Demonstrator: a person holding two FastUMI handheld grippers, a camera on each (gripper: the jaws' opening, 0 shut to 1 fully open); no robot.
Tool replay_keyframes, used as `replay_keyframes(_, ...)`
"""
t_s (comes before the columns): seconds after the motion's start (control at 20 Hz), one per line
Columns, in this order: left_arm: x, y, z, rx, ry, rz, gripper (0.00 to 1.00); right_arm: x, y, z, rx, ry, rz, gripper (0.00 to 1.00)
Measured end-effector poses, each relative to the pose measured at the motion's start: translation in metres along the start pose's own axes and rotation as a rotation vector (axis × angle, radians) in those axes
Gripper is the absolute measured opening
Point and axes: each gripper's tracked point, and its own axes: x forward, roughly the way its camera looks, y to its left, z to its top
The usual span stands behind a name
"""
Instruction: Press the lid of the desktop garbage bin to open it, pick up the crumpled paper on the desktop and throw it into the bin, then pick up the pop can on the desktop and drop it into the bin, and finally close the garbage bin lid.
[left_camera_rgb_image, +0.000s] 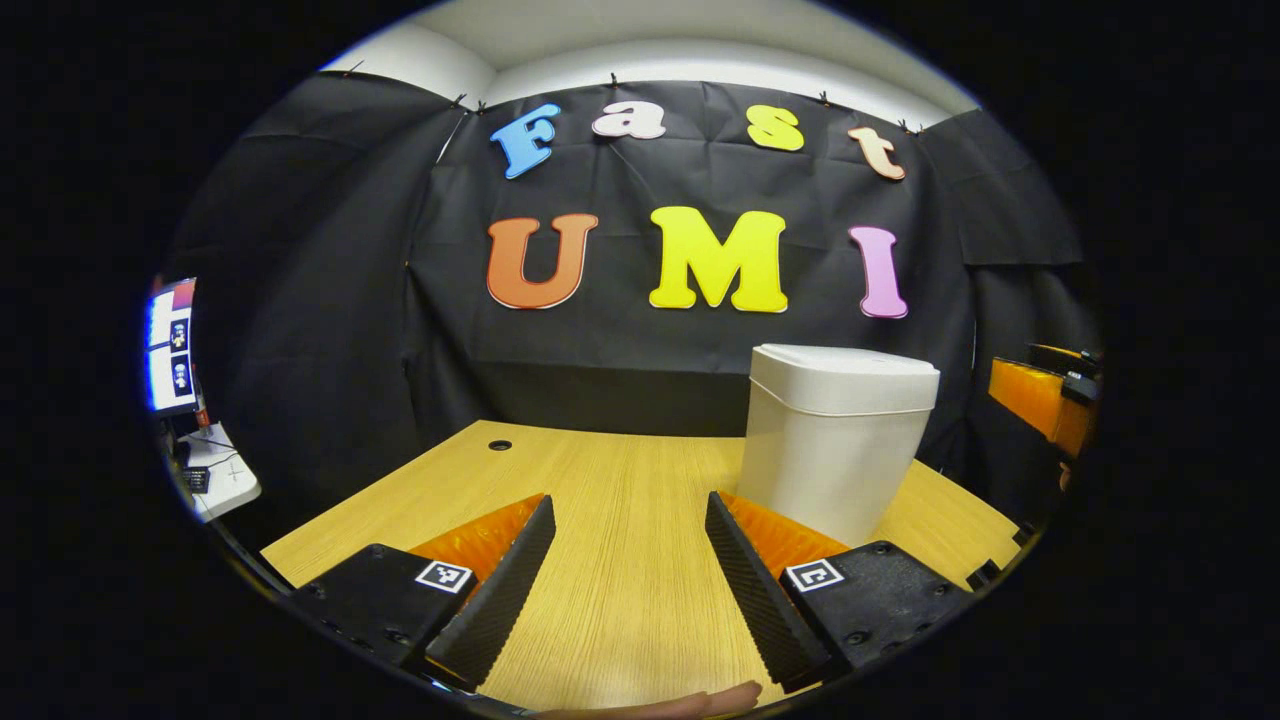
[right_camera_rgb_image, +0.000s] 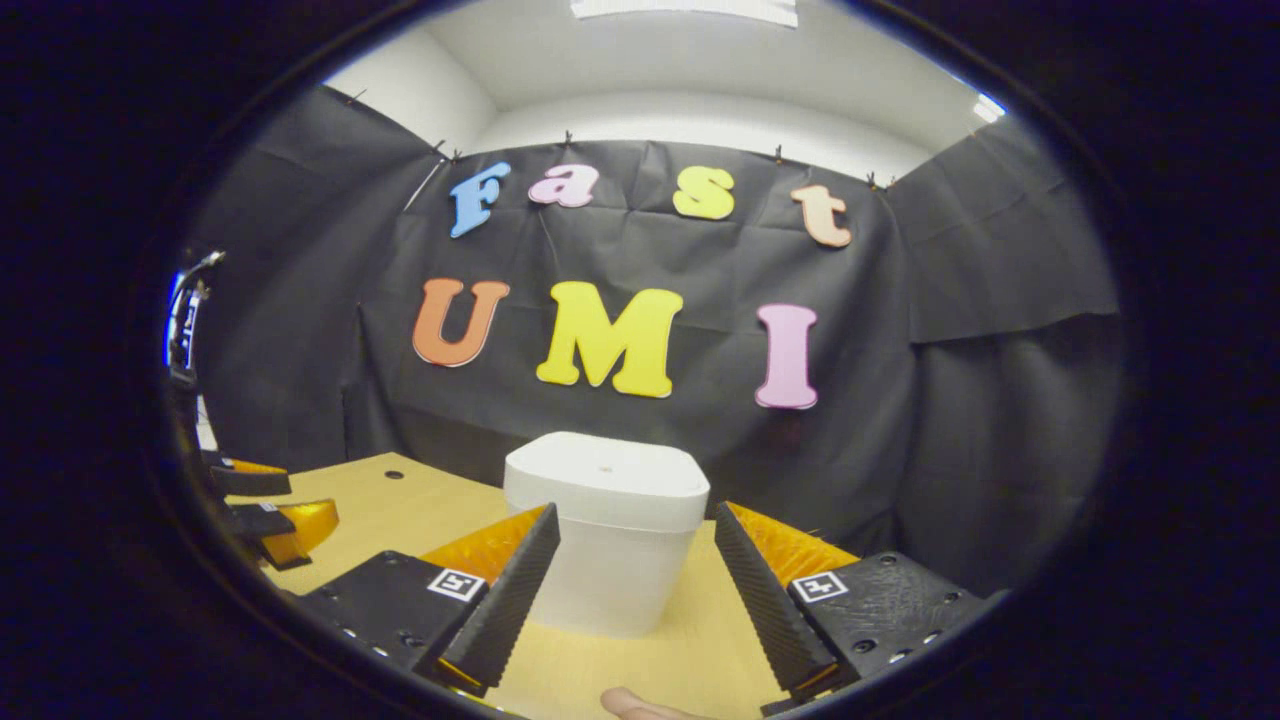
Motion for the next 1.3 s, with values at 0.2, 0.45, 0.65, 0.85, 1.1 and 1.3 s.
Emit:
replay_keyframes(0.2,-0.013,-0.018,0.015,0.028,-0.056,-0.031,0.98,-0.035,-0.019,-0.016,0.01,0.0,-0.026,0.95)
replay_keyframes(0.45,-0.028,-0.042,0.031,-0.003,-0.117,-0.09,0.98,-0.049,-0.038,-0.03,0.015,0.024,-0.035,0.95)
replay_keyframes(0.65,-0.036,-0.033,0.039,0.018,-0.152,-0.057,0.97,-0.048,-0.04,-0.025,0.015,0.01,-0.03,0.95)
replay_keyframes(0.85,-0.035,-0.031,0.041,0.008,-0.153,-0.06,0.97,-0.046,-0.035,-0.016,0.037,-0.006,-0.03,0.95)
replay_keyframes(1.1,-0.042,-0.024,0.05,0.007,-0.178,-0.059,0.97,-0.042,-0.021,-0.015,0.043,0.008,-0.011,0.95)
replay_keyframes(1.3,-0.041,-0.017,0.049,-0.004,-0.175,-0.045,0.97,-0.041,-0.014,-0.018,0.025,0.006,-0.006,0.95)
